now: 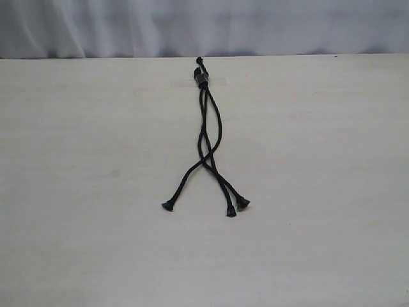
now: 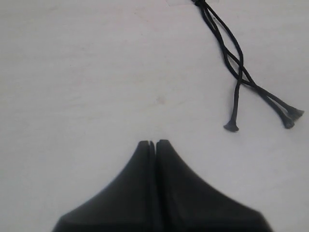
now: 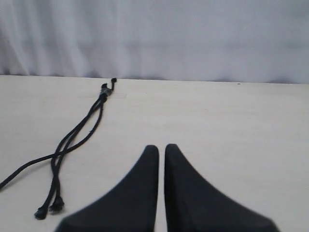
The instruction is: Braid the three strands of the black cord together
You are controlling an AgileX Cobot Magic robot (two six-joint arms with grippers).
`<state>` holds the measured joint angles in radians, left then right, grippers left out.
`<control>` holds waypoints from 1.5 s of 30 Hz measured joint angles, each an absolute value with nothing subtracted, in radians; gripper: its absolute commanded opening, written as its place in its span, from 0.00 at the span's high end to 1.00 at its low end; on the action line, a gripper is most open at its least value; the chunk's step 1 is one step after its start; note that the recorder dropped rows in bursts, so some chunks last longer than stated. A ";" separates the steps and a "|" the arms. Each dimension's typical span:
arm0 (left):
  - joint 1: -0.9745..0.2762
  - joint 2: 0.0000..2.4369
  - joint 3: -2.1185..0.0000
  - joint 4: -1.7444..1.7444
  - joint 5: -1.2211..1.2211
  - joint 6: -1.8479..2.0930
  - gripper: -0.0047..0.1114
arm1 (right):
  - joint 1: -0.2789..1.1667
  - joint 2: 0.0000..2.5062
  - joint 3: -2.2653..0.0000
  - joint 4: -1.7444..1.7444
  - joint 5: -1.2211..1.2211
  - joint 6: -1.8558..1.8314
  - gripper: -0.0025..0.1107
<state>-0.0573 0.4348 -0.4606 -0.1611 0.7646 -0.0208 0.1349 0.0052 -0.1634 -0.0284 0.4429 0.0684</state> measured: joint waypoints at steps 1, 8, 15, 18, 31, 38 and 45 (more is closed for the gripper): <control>-0.057 0.435 -0.461 -0.161 0.765 -0.021 0.96 | 0.110 0.005 -0.162 -0.028 0.443 0.066 0.94; -0.057 0.435 -0.461 -0.161 0.765 -0.021 0.96 | 0.042 0.004 -0.078 -0.019 0.424 0.019 0.94; -0.057 0.435 -0.461 -0.161 0.765 -0.021 0.96 | 0.040 0.004 -0.038 -0.017 0.405 0.008 0.94; -0.057 0.435 -0.461 -0.162 0.765 -0.021 0.96 | 0.040 0.004 -0.038 -0.017 0.403 0.008 0.94; -0.043 0.409 -0.454 -0.135 0.739 -0.022 0.96 | 0.040 0.004 -0.038 -0.011 0.401 0.008 0.94; 0.024 0.226 -0.290 -0.060 0.495 -0.025 0.96 | 0.040 0.004 -0.038 -0.010 0.401 0.008 0.94; 0.034 0.021 -0.082 0.048 0.394 -0.025 0.96 | 0.040 0.004 -0.038 -0.010 0.399 0.008 0.94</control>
<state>0.0336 0.0210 -0.0819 0.0478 0.3936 -0.0247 0.0401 0.0037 -0.0377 -0.0098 0.3990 0.0081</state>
